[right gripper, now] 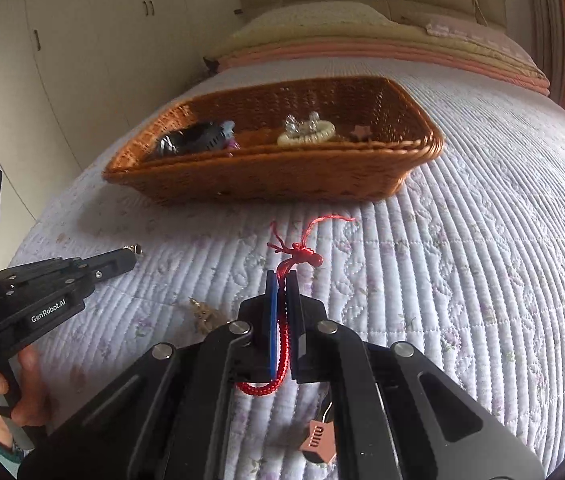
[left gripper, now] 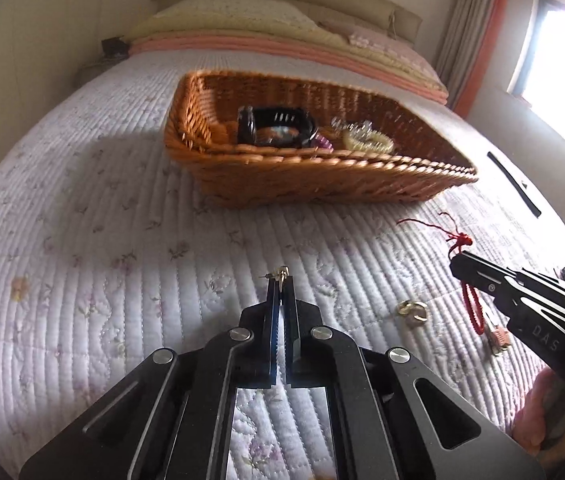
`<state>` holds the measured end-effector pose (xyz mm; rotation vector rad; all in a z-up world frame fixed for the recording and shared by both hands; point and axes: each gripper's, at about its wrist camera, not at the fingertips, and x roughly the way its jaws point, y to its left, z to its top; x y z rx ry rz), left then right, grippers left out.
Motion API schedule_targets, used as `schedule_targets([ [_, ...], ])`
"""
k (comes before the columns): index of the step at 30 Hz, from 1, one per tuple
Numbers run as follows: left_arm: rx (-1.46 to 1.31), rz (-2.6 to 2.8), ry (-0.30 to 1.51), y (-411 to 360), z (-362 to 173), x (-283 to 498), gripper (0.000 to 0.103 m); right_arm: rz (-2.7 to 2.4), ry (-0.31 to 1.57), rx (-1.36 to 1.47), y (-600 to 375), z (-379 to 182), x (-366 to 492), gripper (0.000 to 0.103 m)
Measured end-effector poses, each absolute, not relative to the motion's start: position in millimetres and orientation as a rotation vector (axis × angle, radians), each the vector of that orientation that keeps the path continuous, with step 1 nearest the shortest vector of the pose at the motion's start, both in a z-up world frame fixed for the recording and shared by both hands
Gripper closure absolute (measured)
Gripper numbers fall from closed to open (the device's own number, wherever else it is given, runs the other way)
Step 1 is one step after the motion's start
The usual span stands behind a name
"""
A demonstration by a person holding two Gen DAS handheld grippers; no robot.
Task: Organize jewelry
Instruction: 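Grasp the red cord of the star-tag keychain with the right gripper, then carry the red cord into the basket with the right gripper and release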
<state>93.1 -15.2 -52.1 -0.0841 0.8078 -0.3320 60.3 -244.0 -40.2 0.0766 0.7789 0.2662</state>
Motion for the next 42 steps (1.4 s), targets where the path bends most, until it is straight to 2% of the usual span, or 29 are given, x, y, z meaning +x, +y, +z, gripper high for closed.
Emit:
schedule_targets([
  [6, -0.119, -0.384, 0.693, -8.2, -21.9, 73.0, 0.103, 0.282, 0.722, 0.067, -243.9, -19.4, 44.1, 0.1],
  [11, -0.113, -0.41, 0.575, -10.7, 27.5, 68.5, 0.103, 0.309, 0.631, 0.048, -241.2, 31.2, 39.7, 0.1],
  [15, -0.099, -0.426, 0.514, -19.8, 61.1, 87.2, 0.103, 0.318, 0.58, 0.04, -241.8, 74.1, 60.5, 0.1],
  [19, -0.102, -0.432, 0.52, -31.5, 70.8, 123.8, 0.103, 0.318, 0.587, 0.04, -244.0, 94.1, 110.5, 0.1],
  [23, -0.113, -0.426, 0.564, -42.7, 63.2, 162.9, 0.103, 0.319, 0.685, 0.128, -257.1, 82.5, 172.6, 0.1],
  [29, -0.12, -0.413, 0.682, -57.3, 30.9, 208.0, 0.103, 0.257, 0.812, 0.097, -260.4, 43.7, 229.7, 0.1],
  [40, -0.097, -0.416, 0.768, -66.0, -4.6, 216.8, 0.103, 0.226, 0.944, 0.063, -252.7, -2.5, 250.6, 0.1],
  [42, -0.095, -0.429, 0.766, -67.6, -3.3, 213.0, 0.095, 0.235, 0.958, 0.07, -252.8, -3.6, 250.4, 0.099],
])
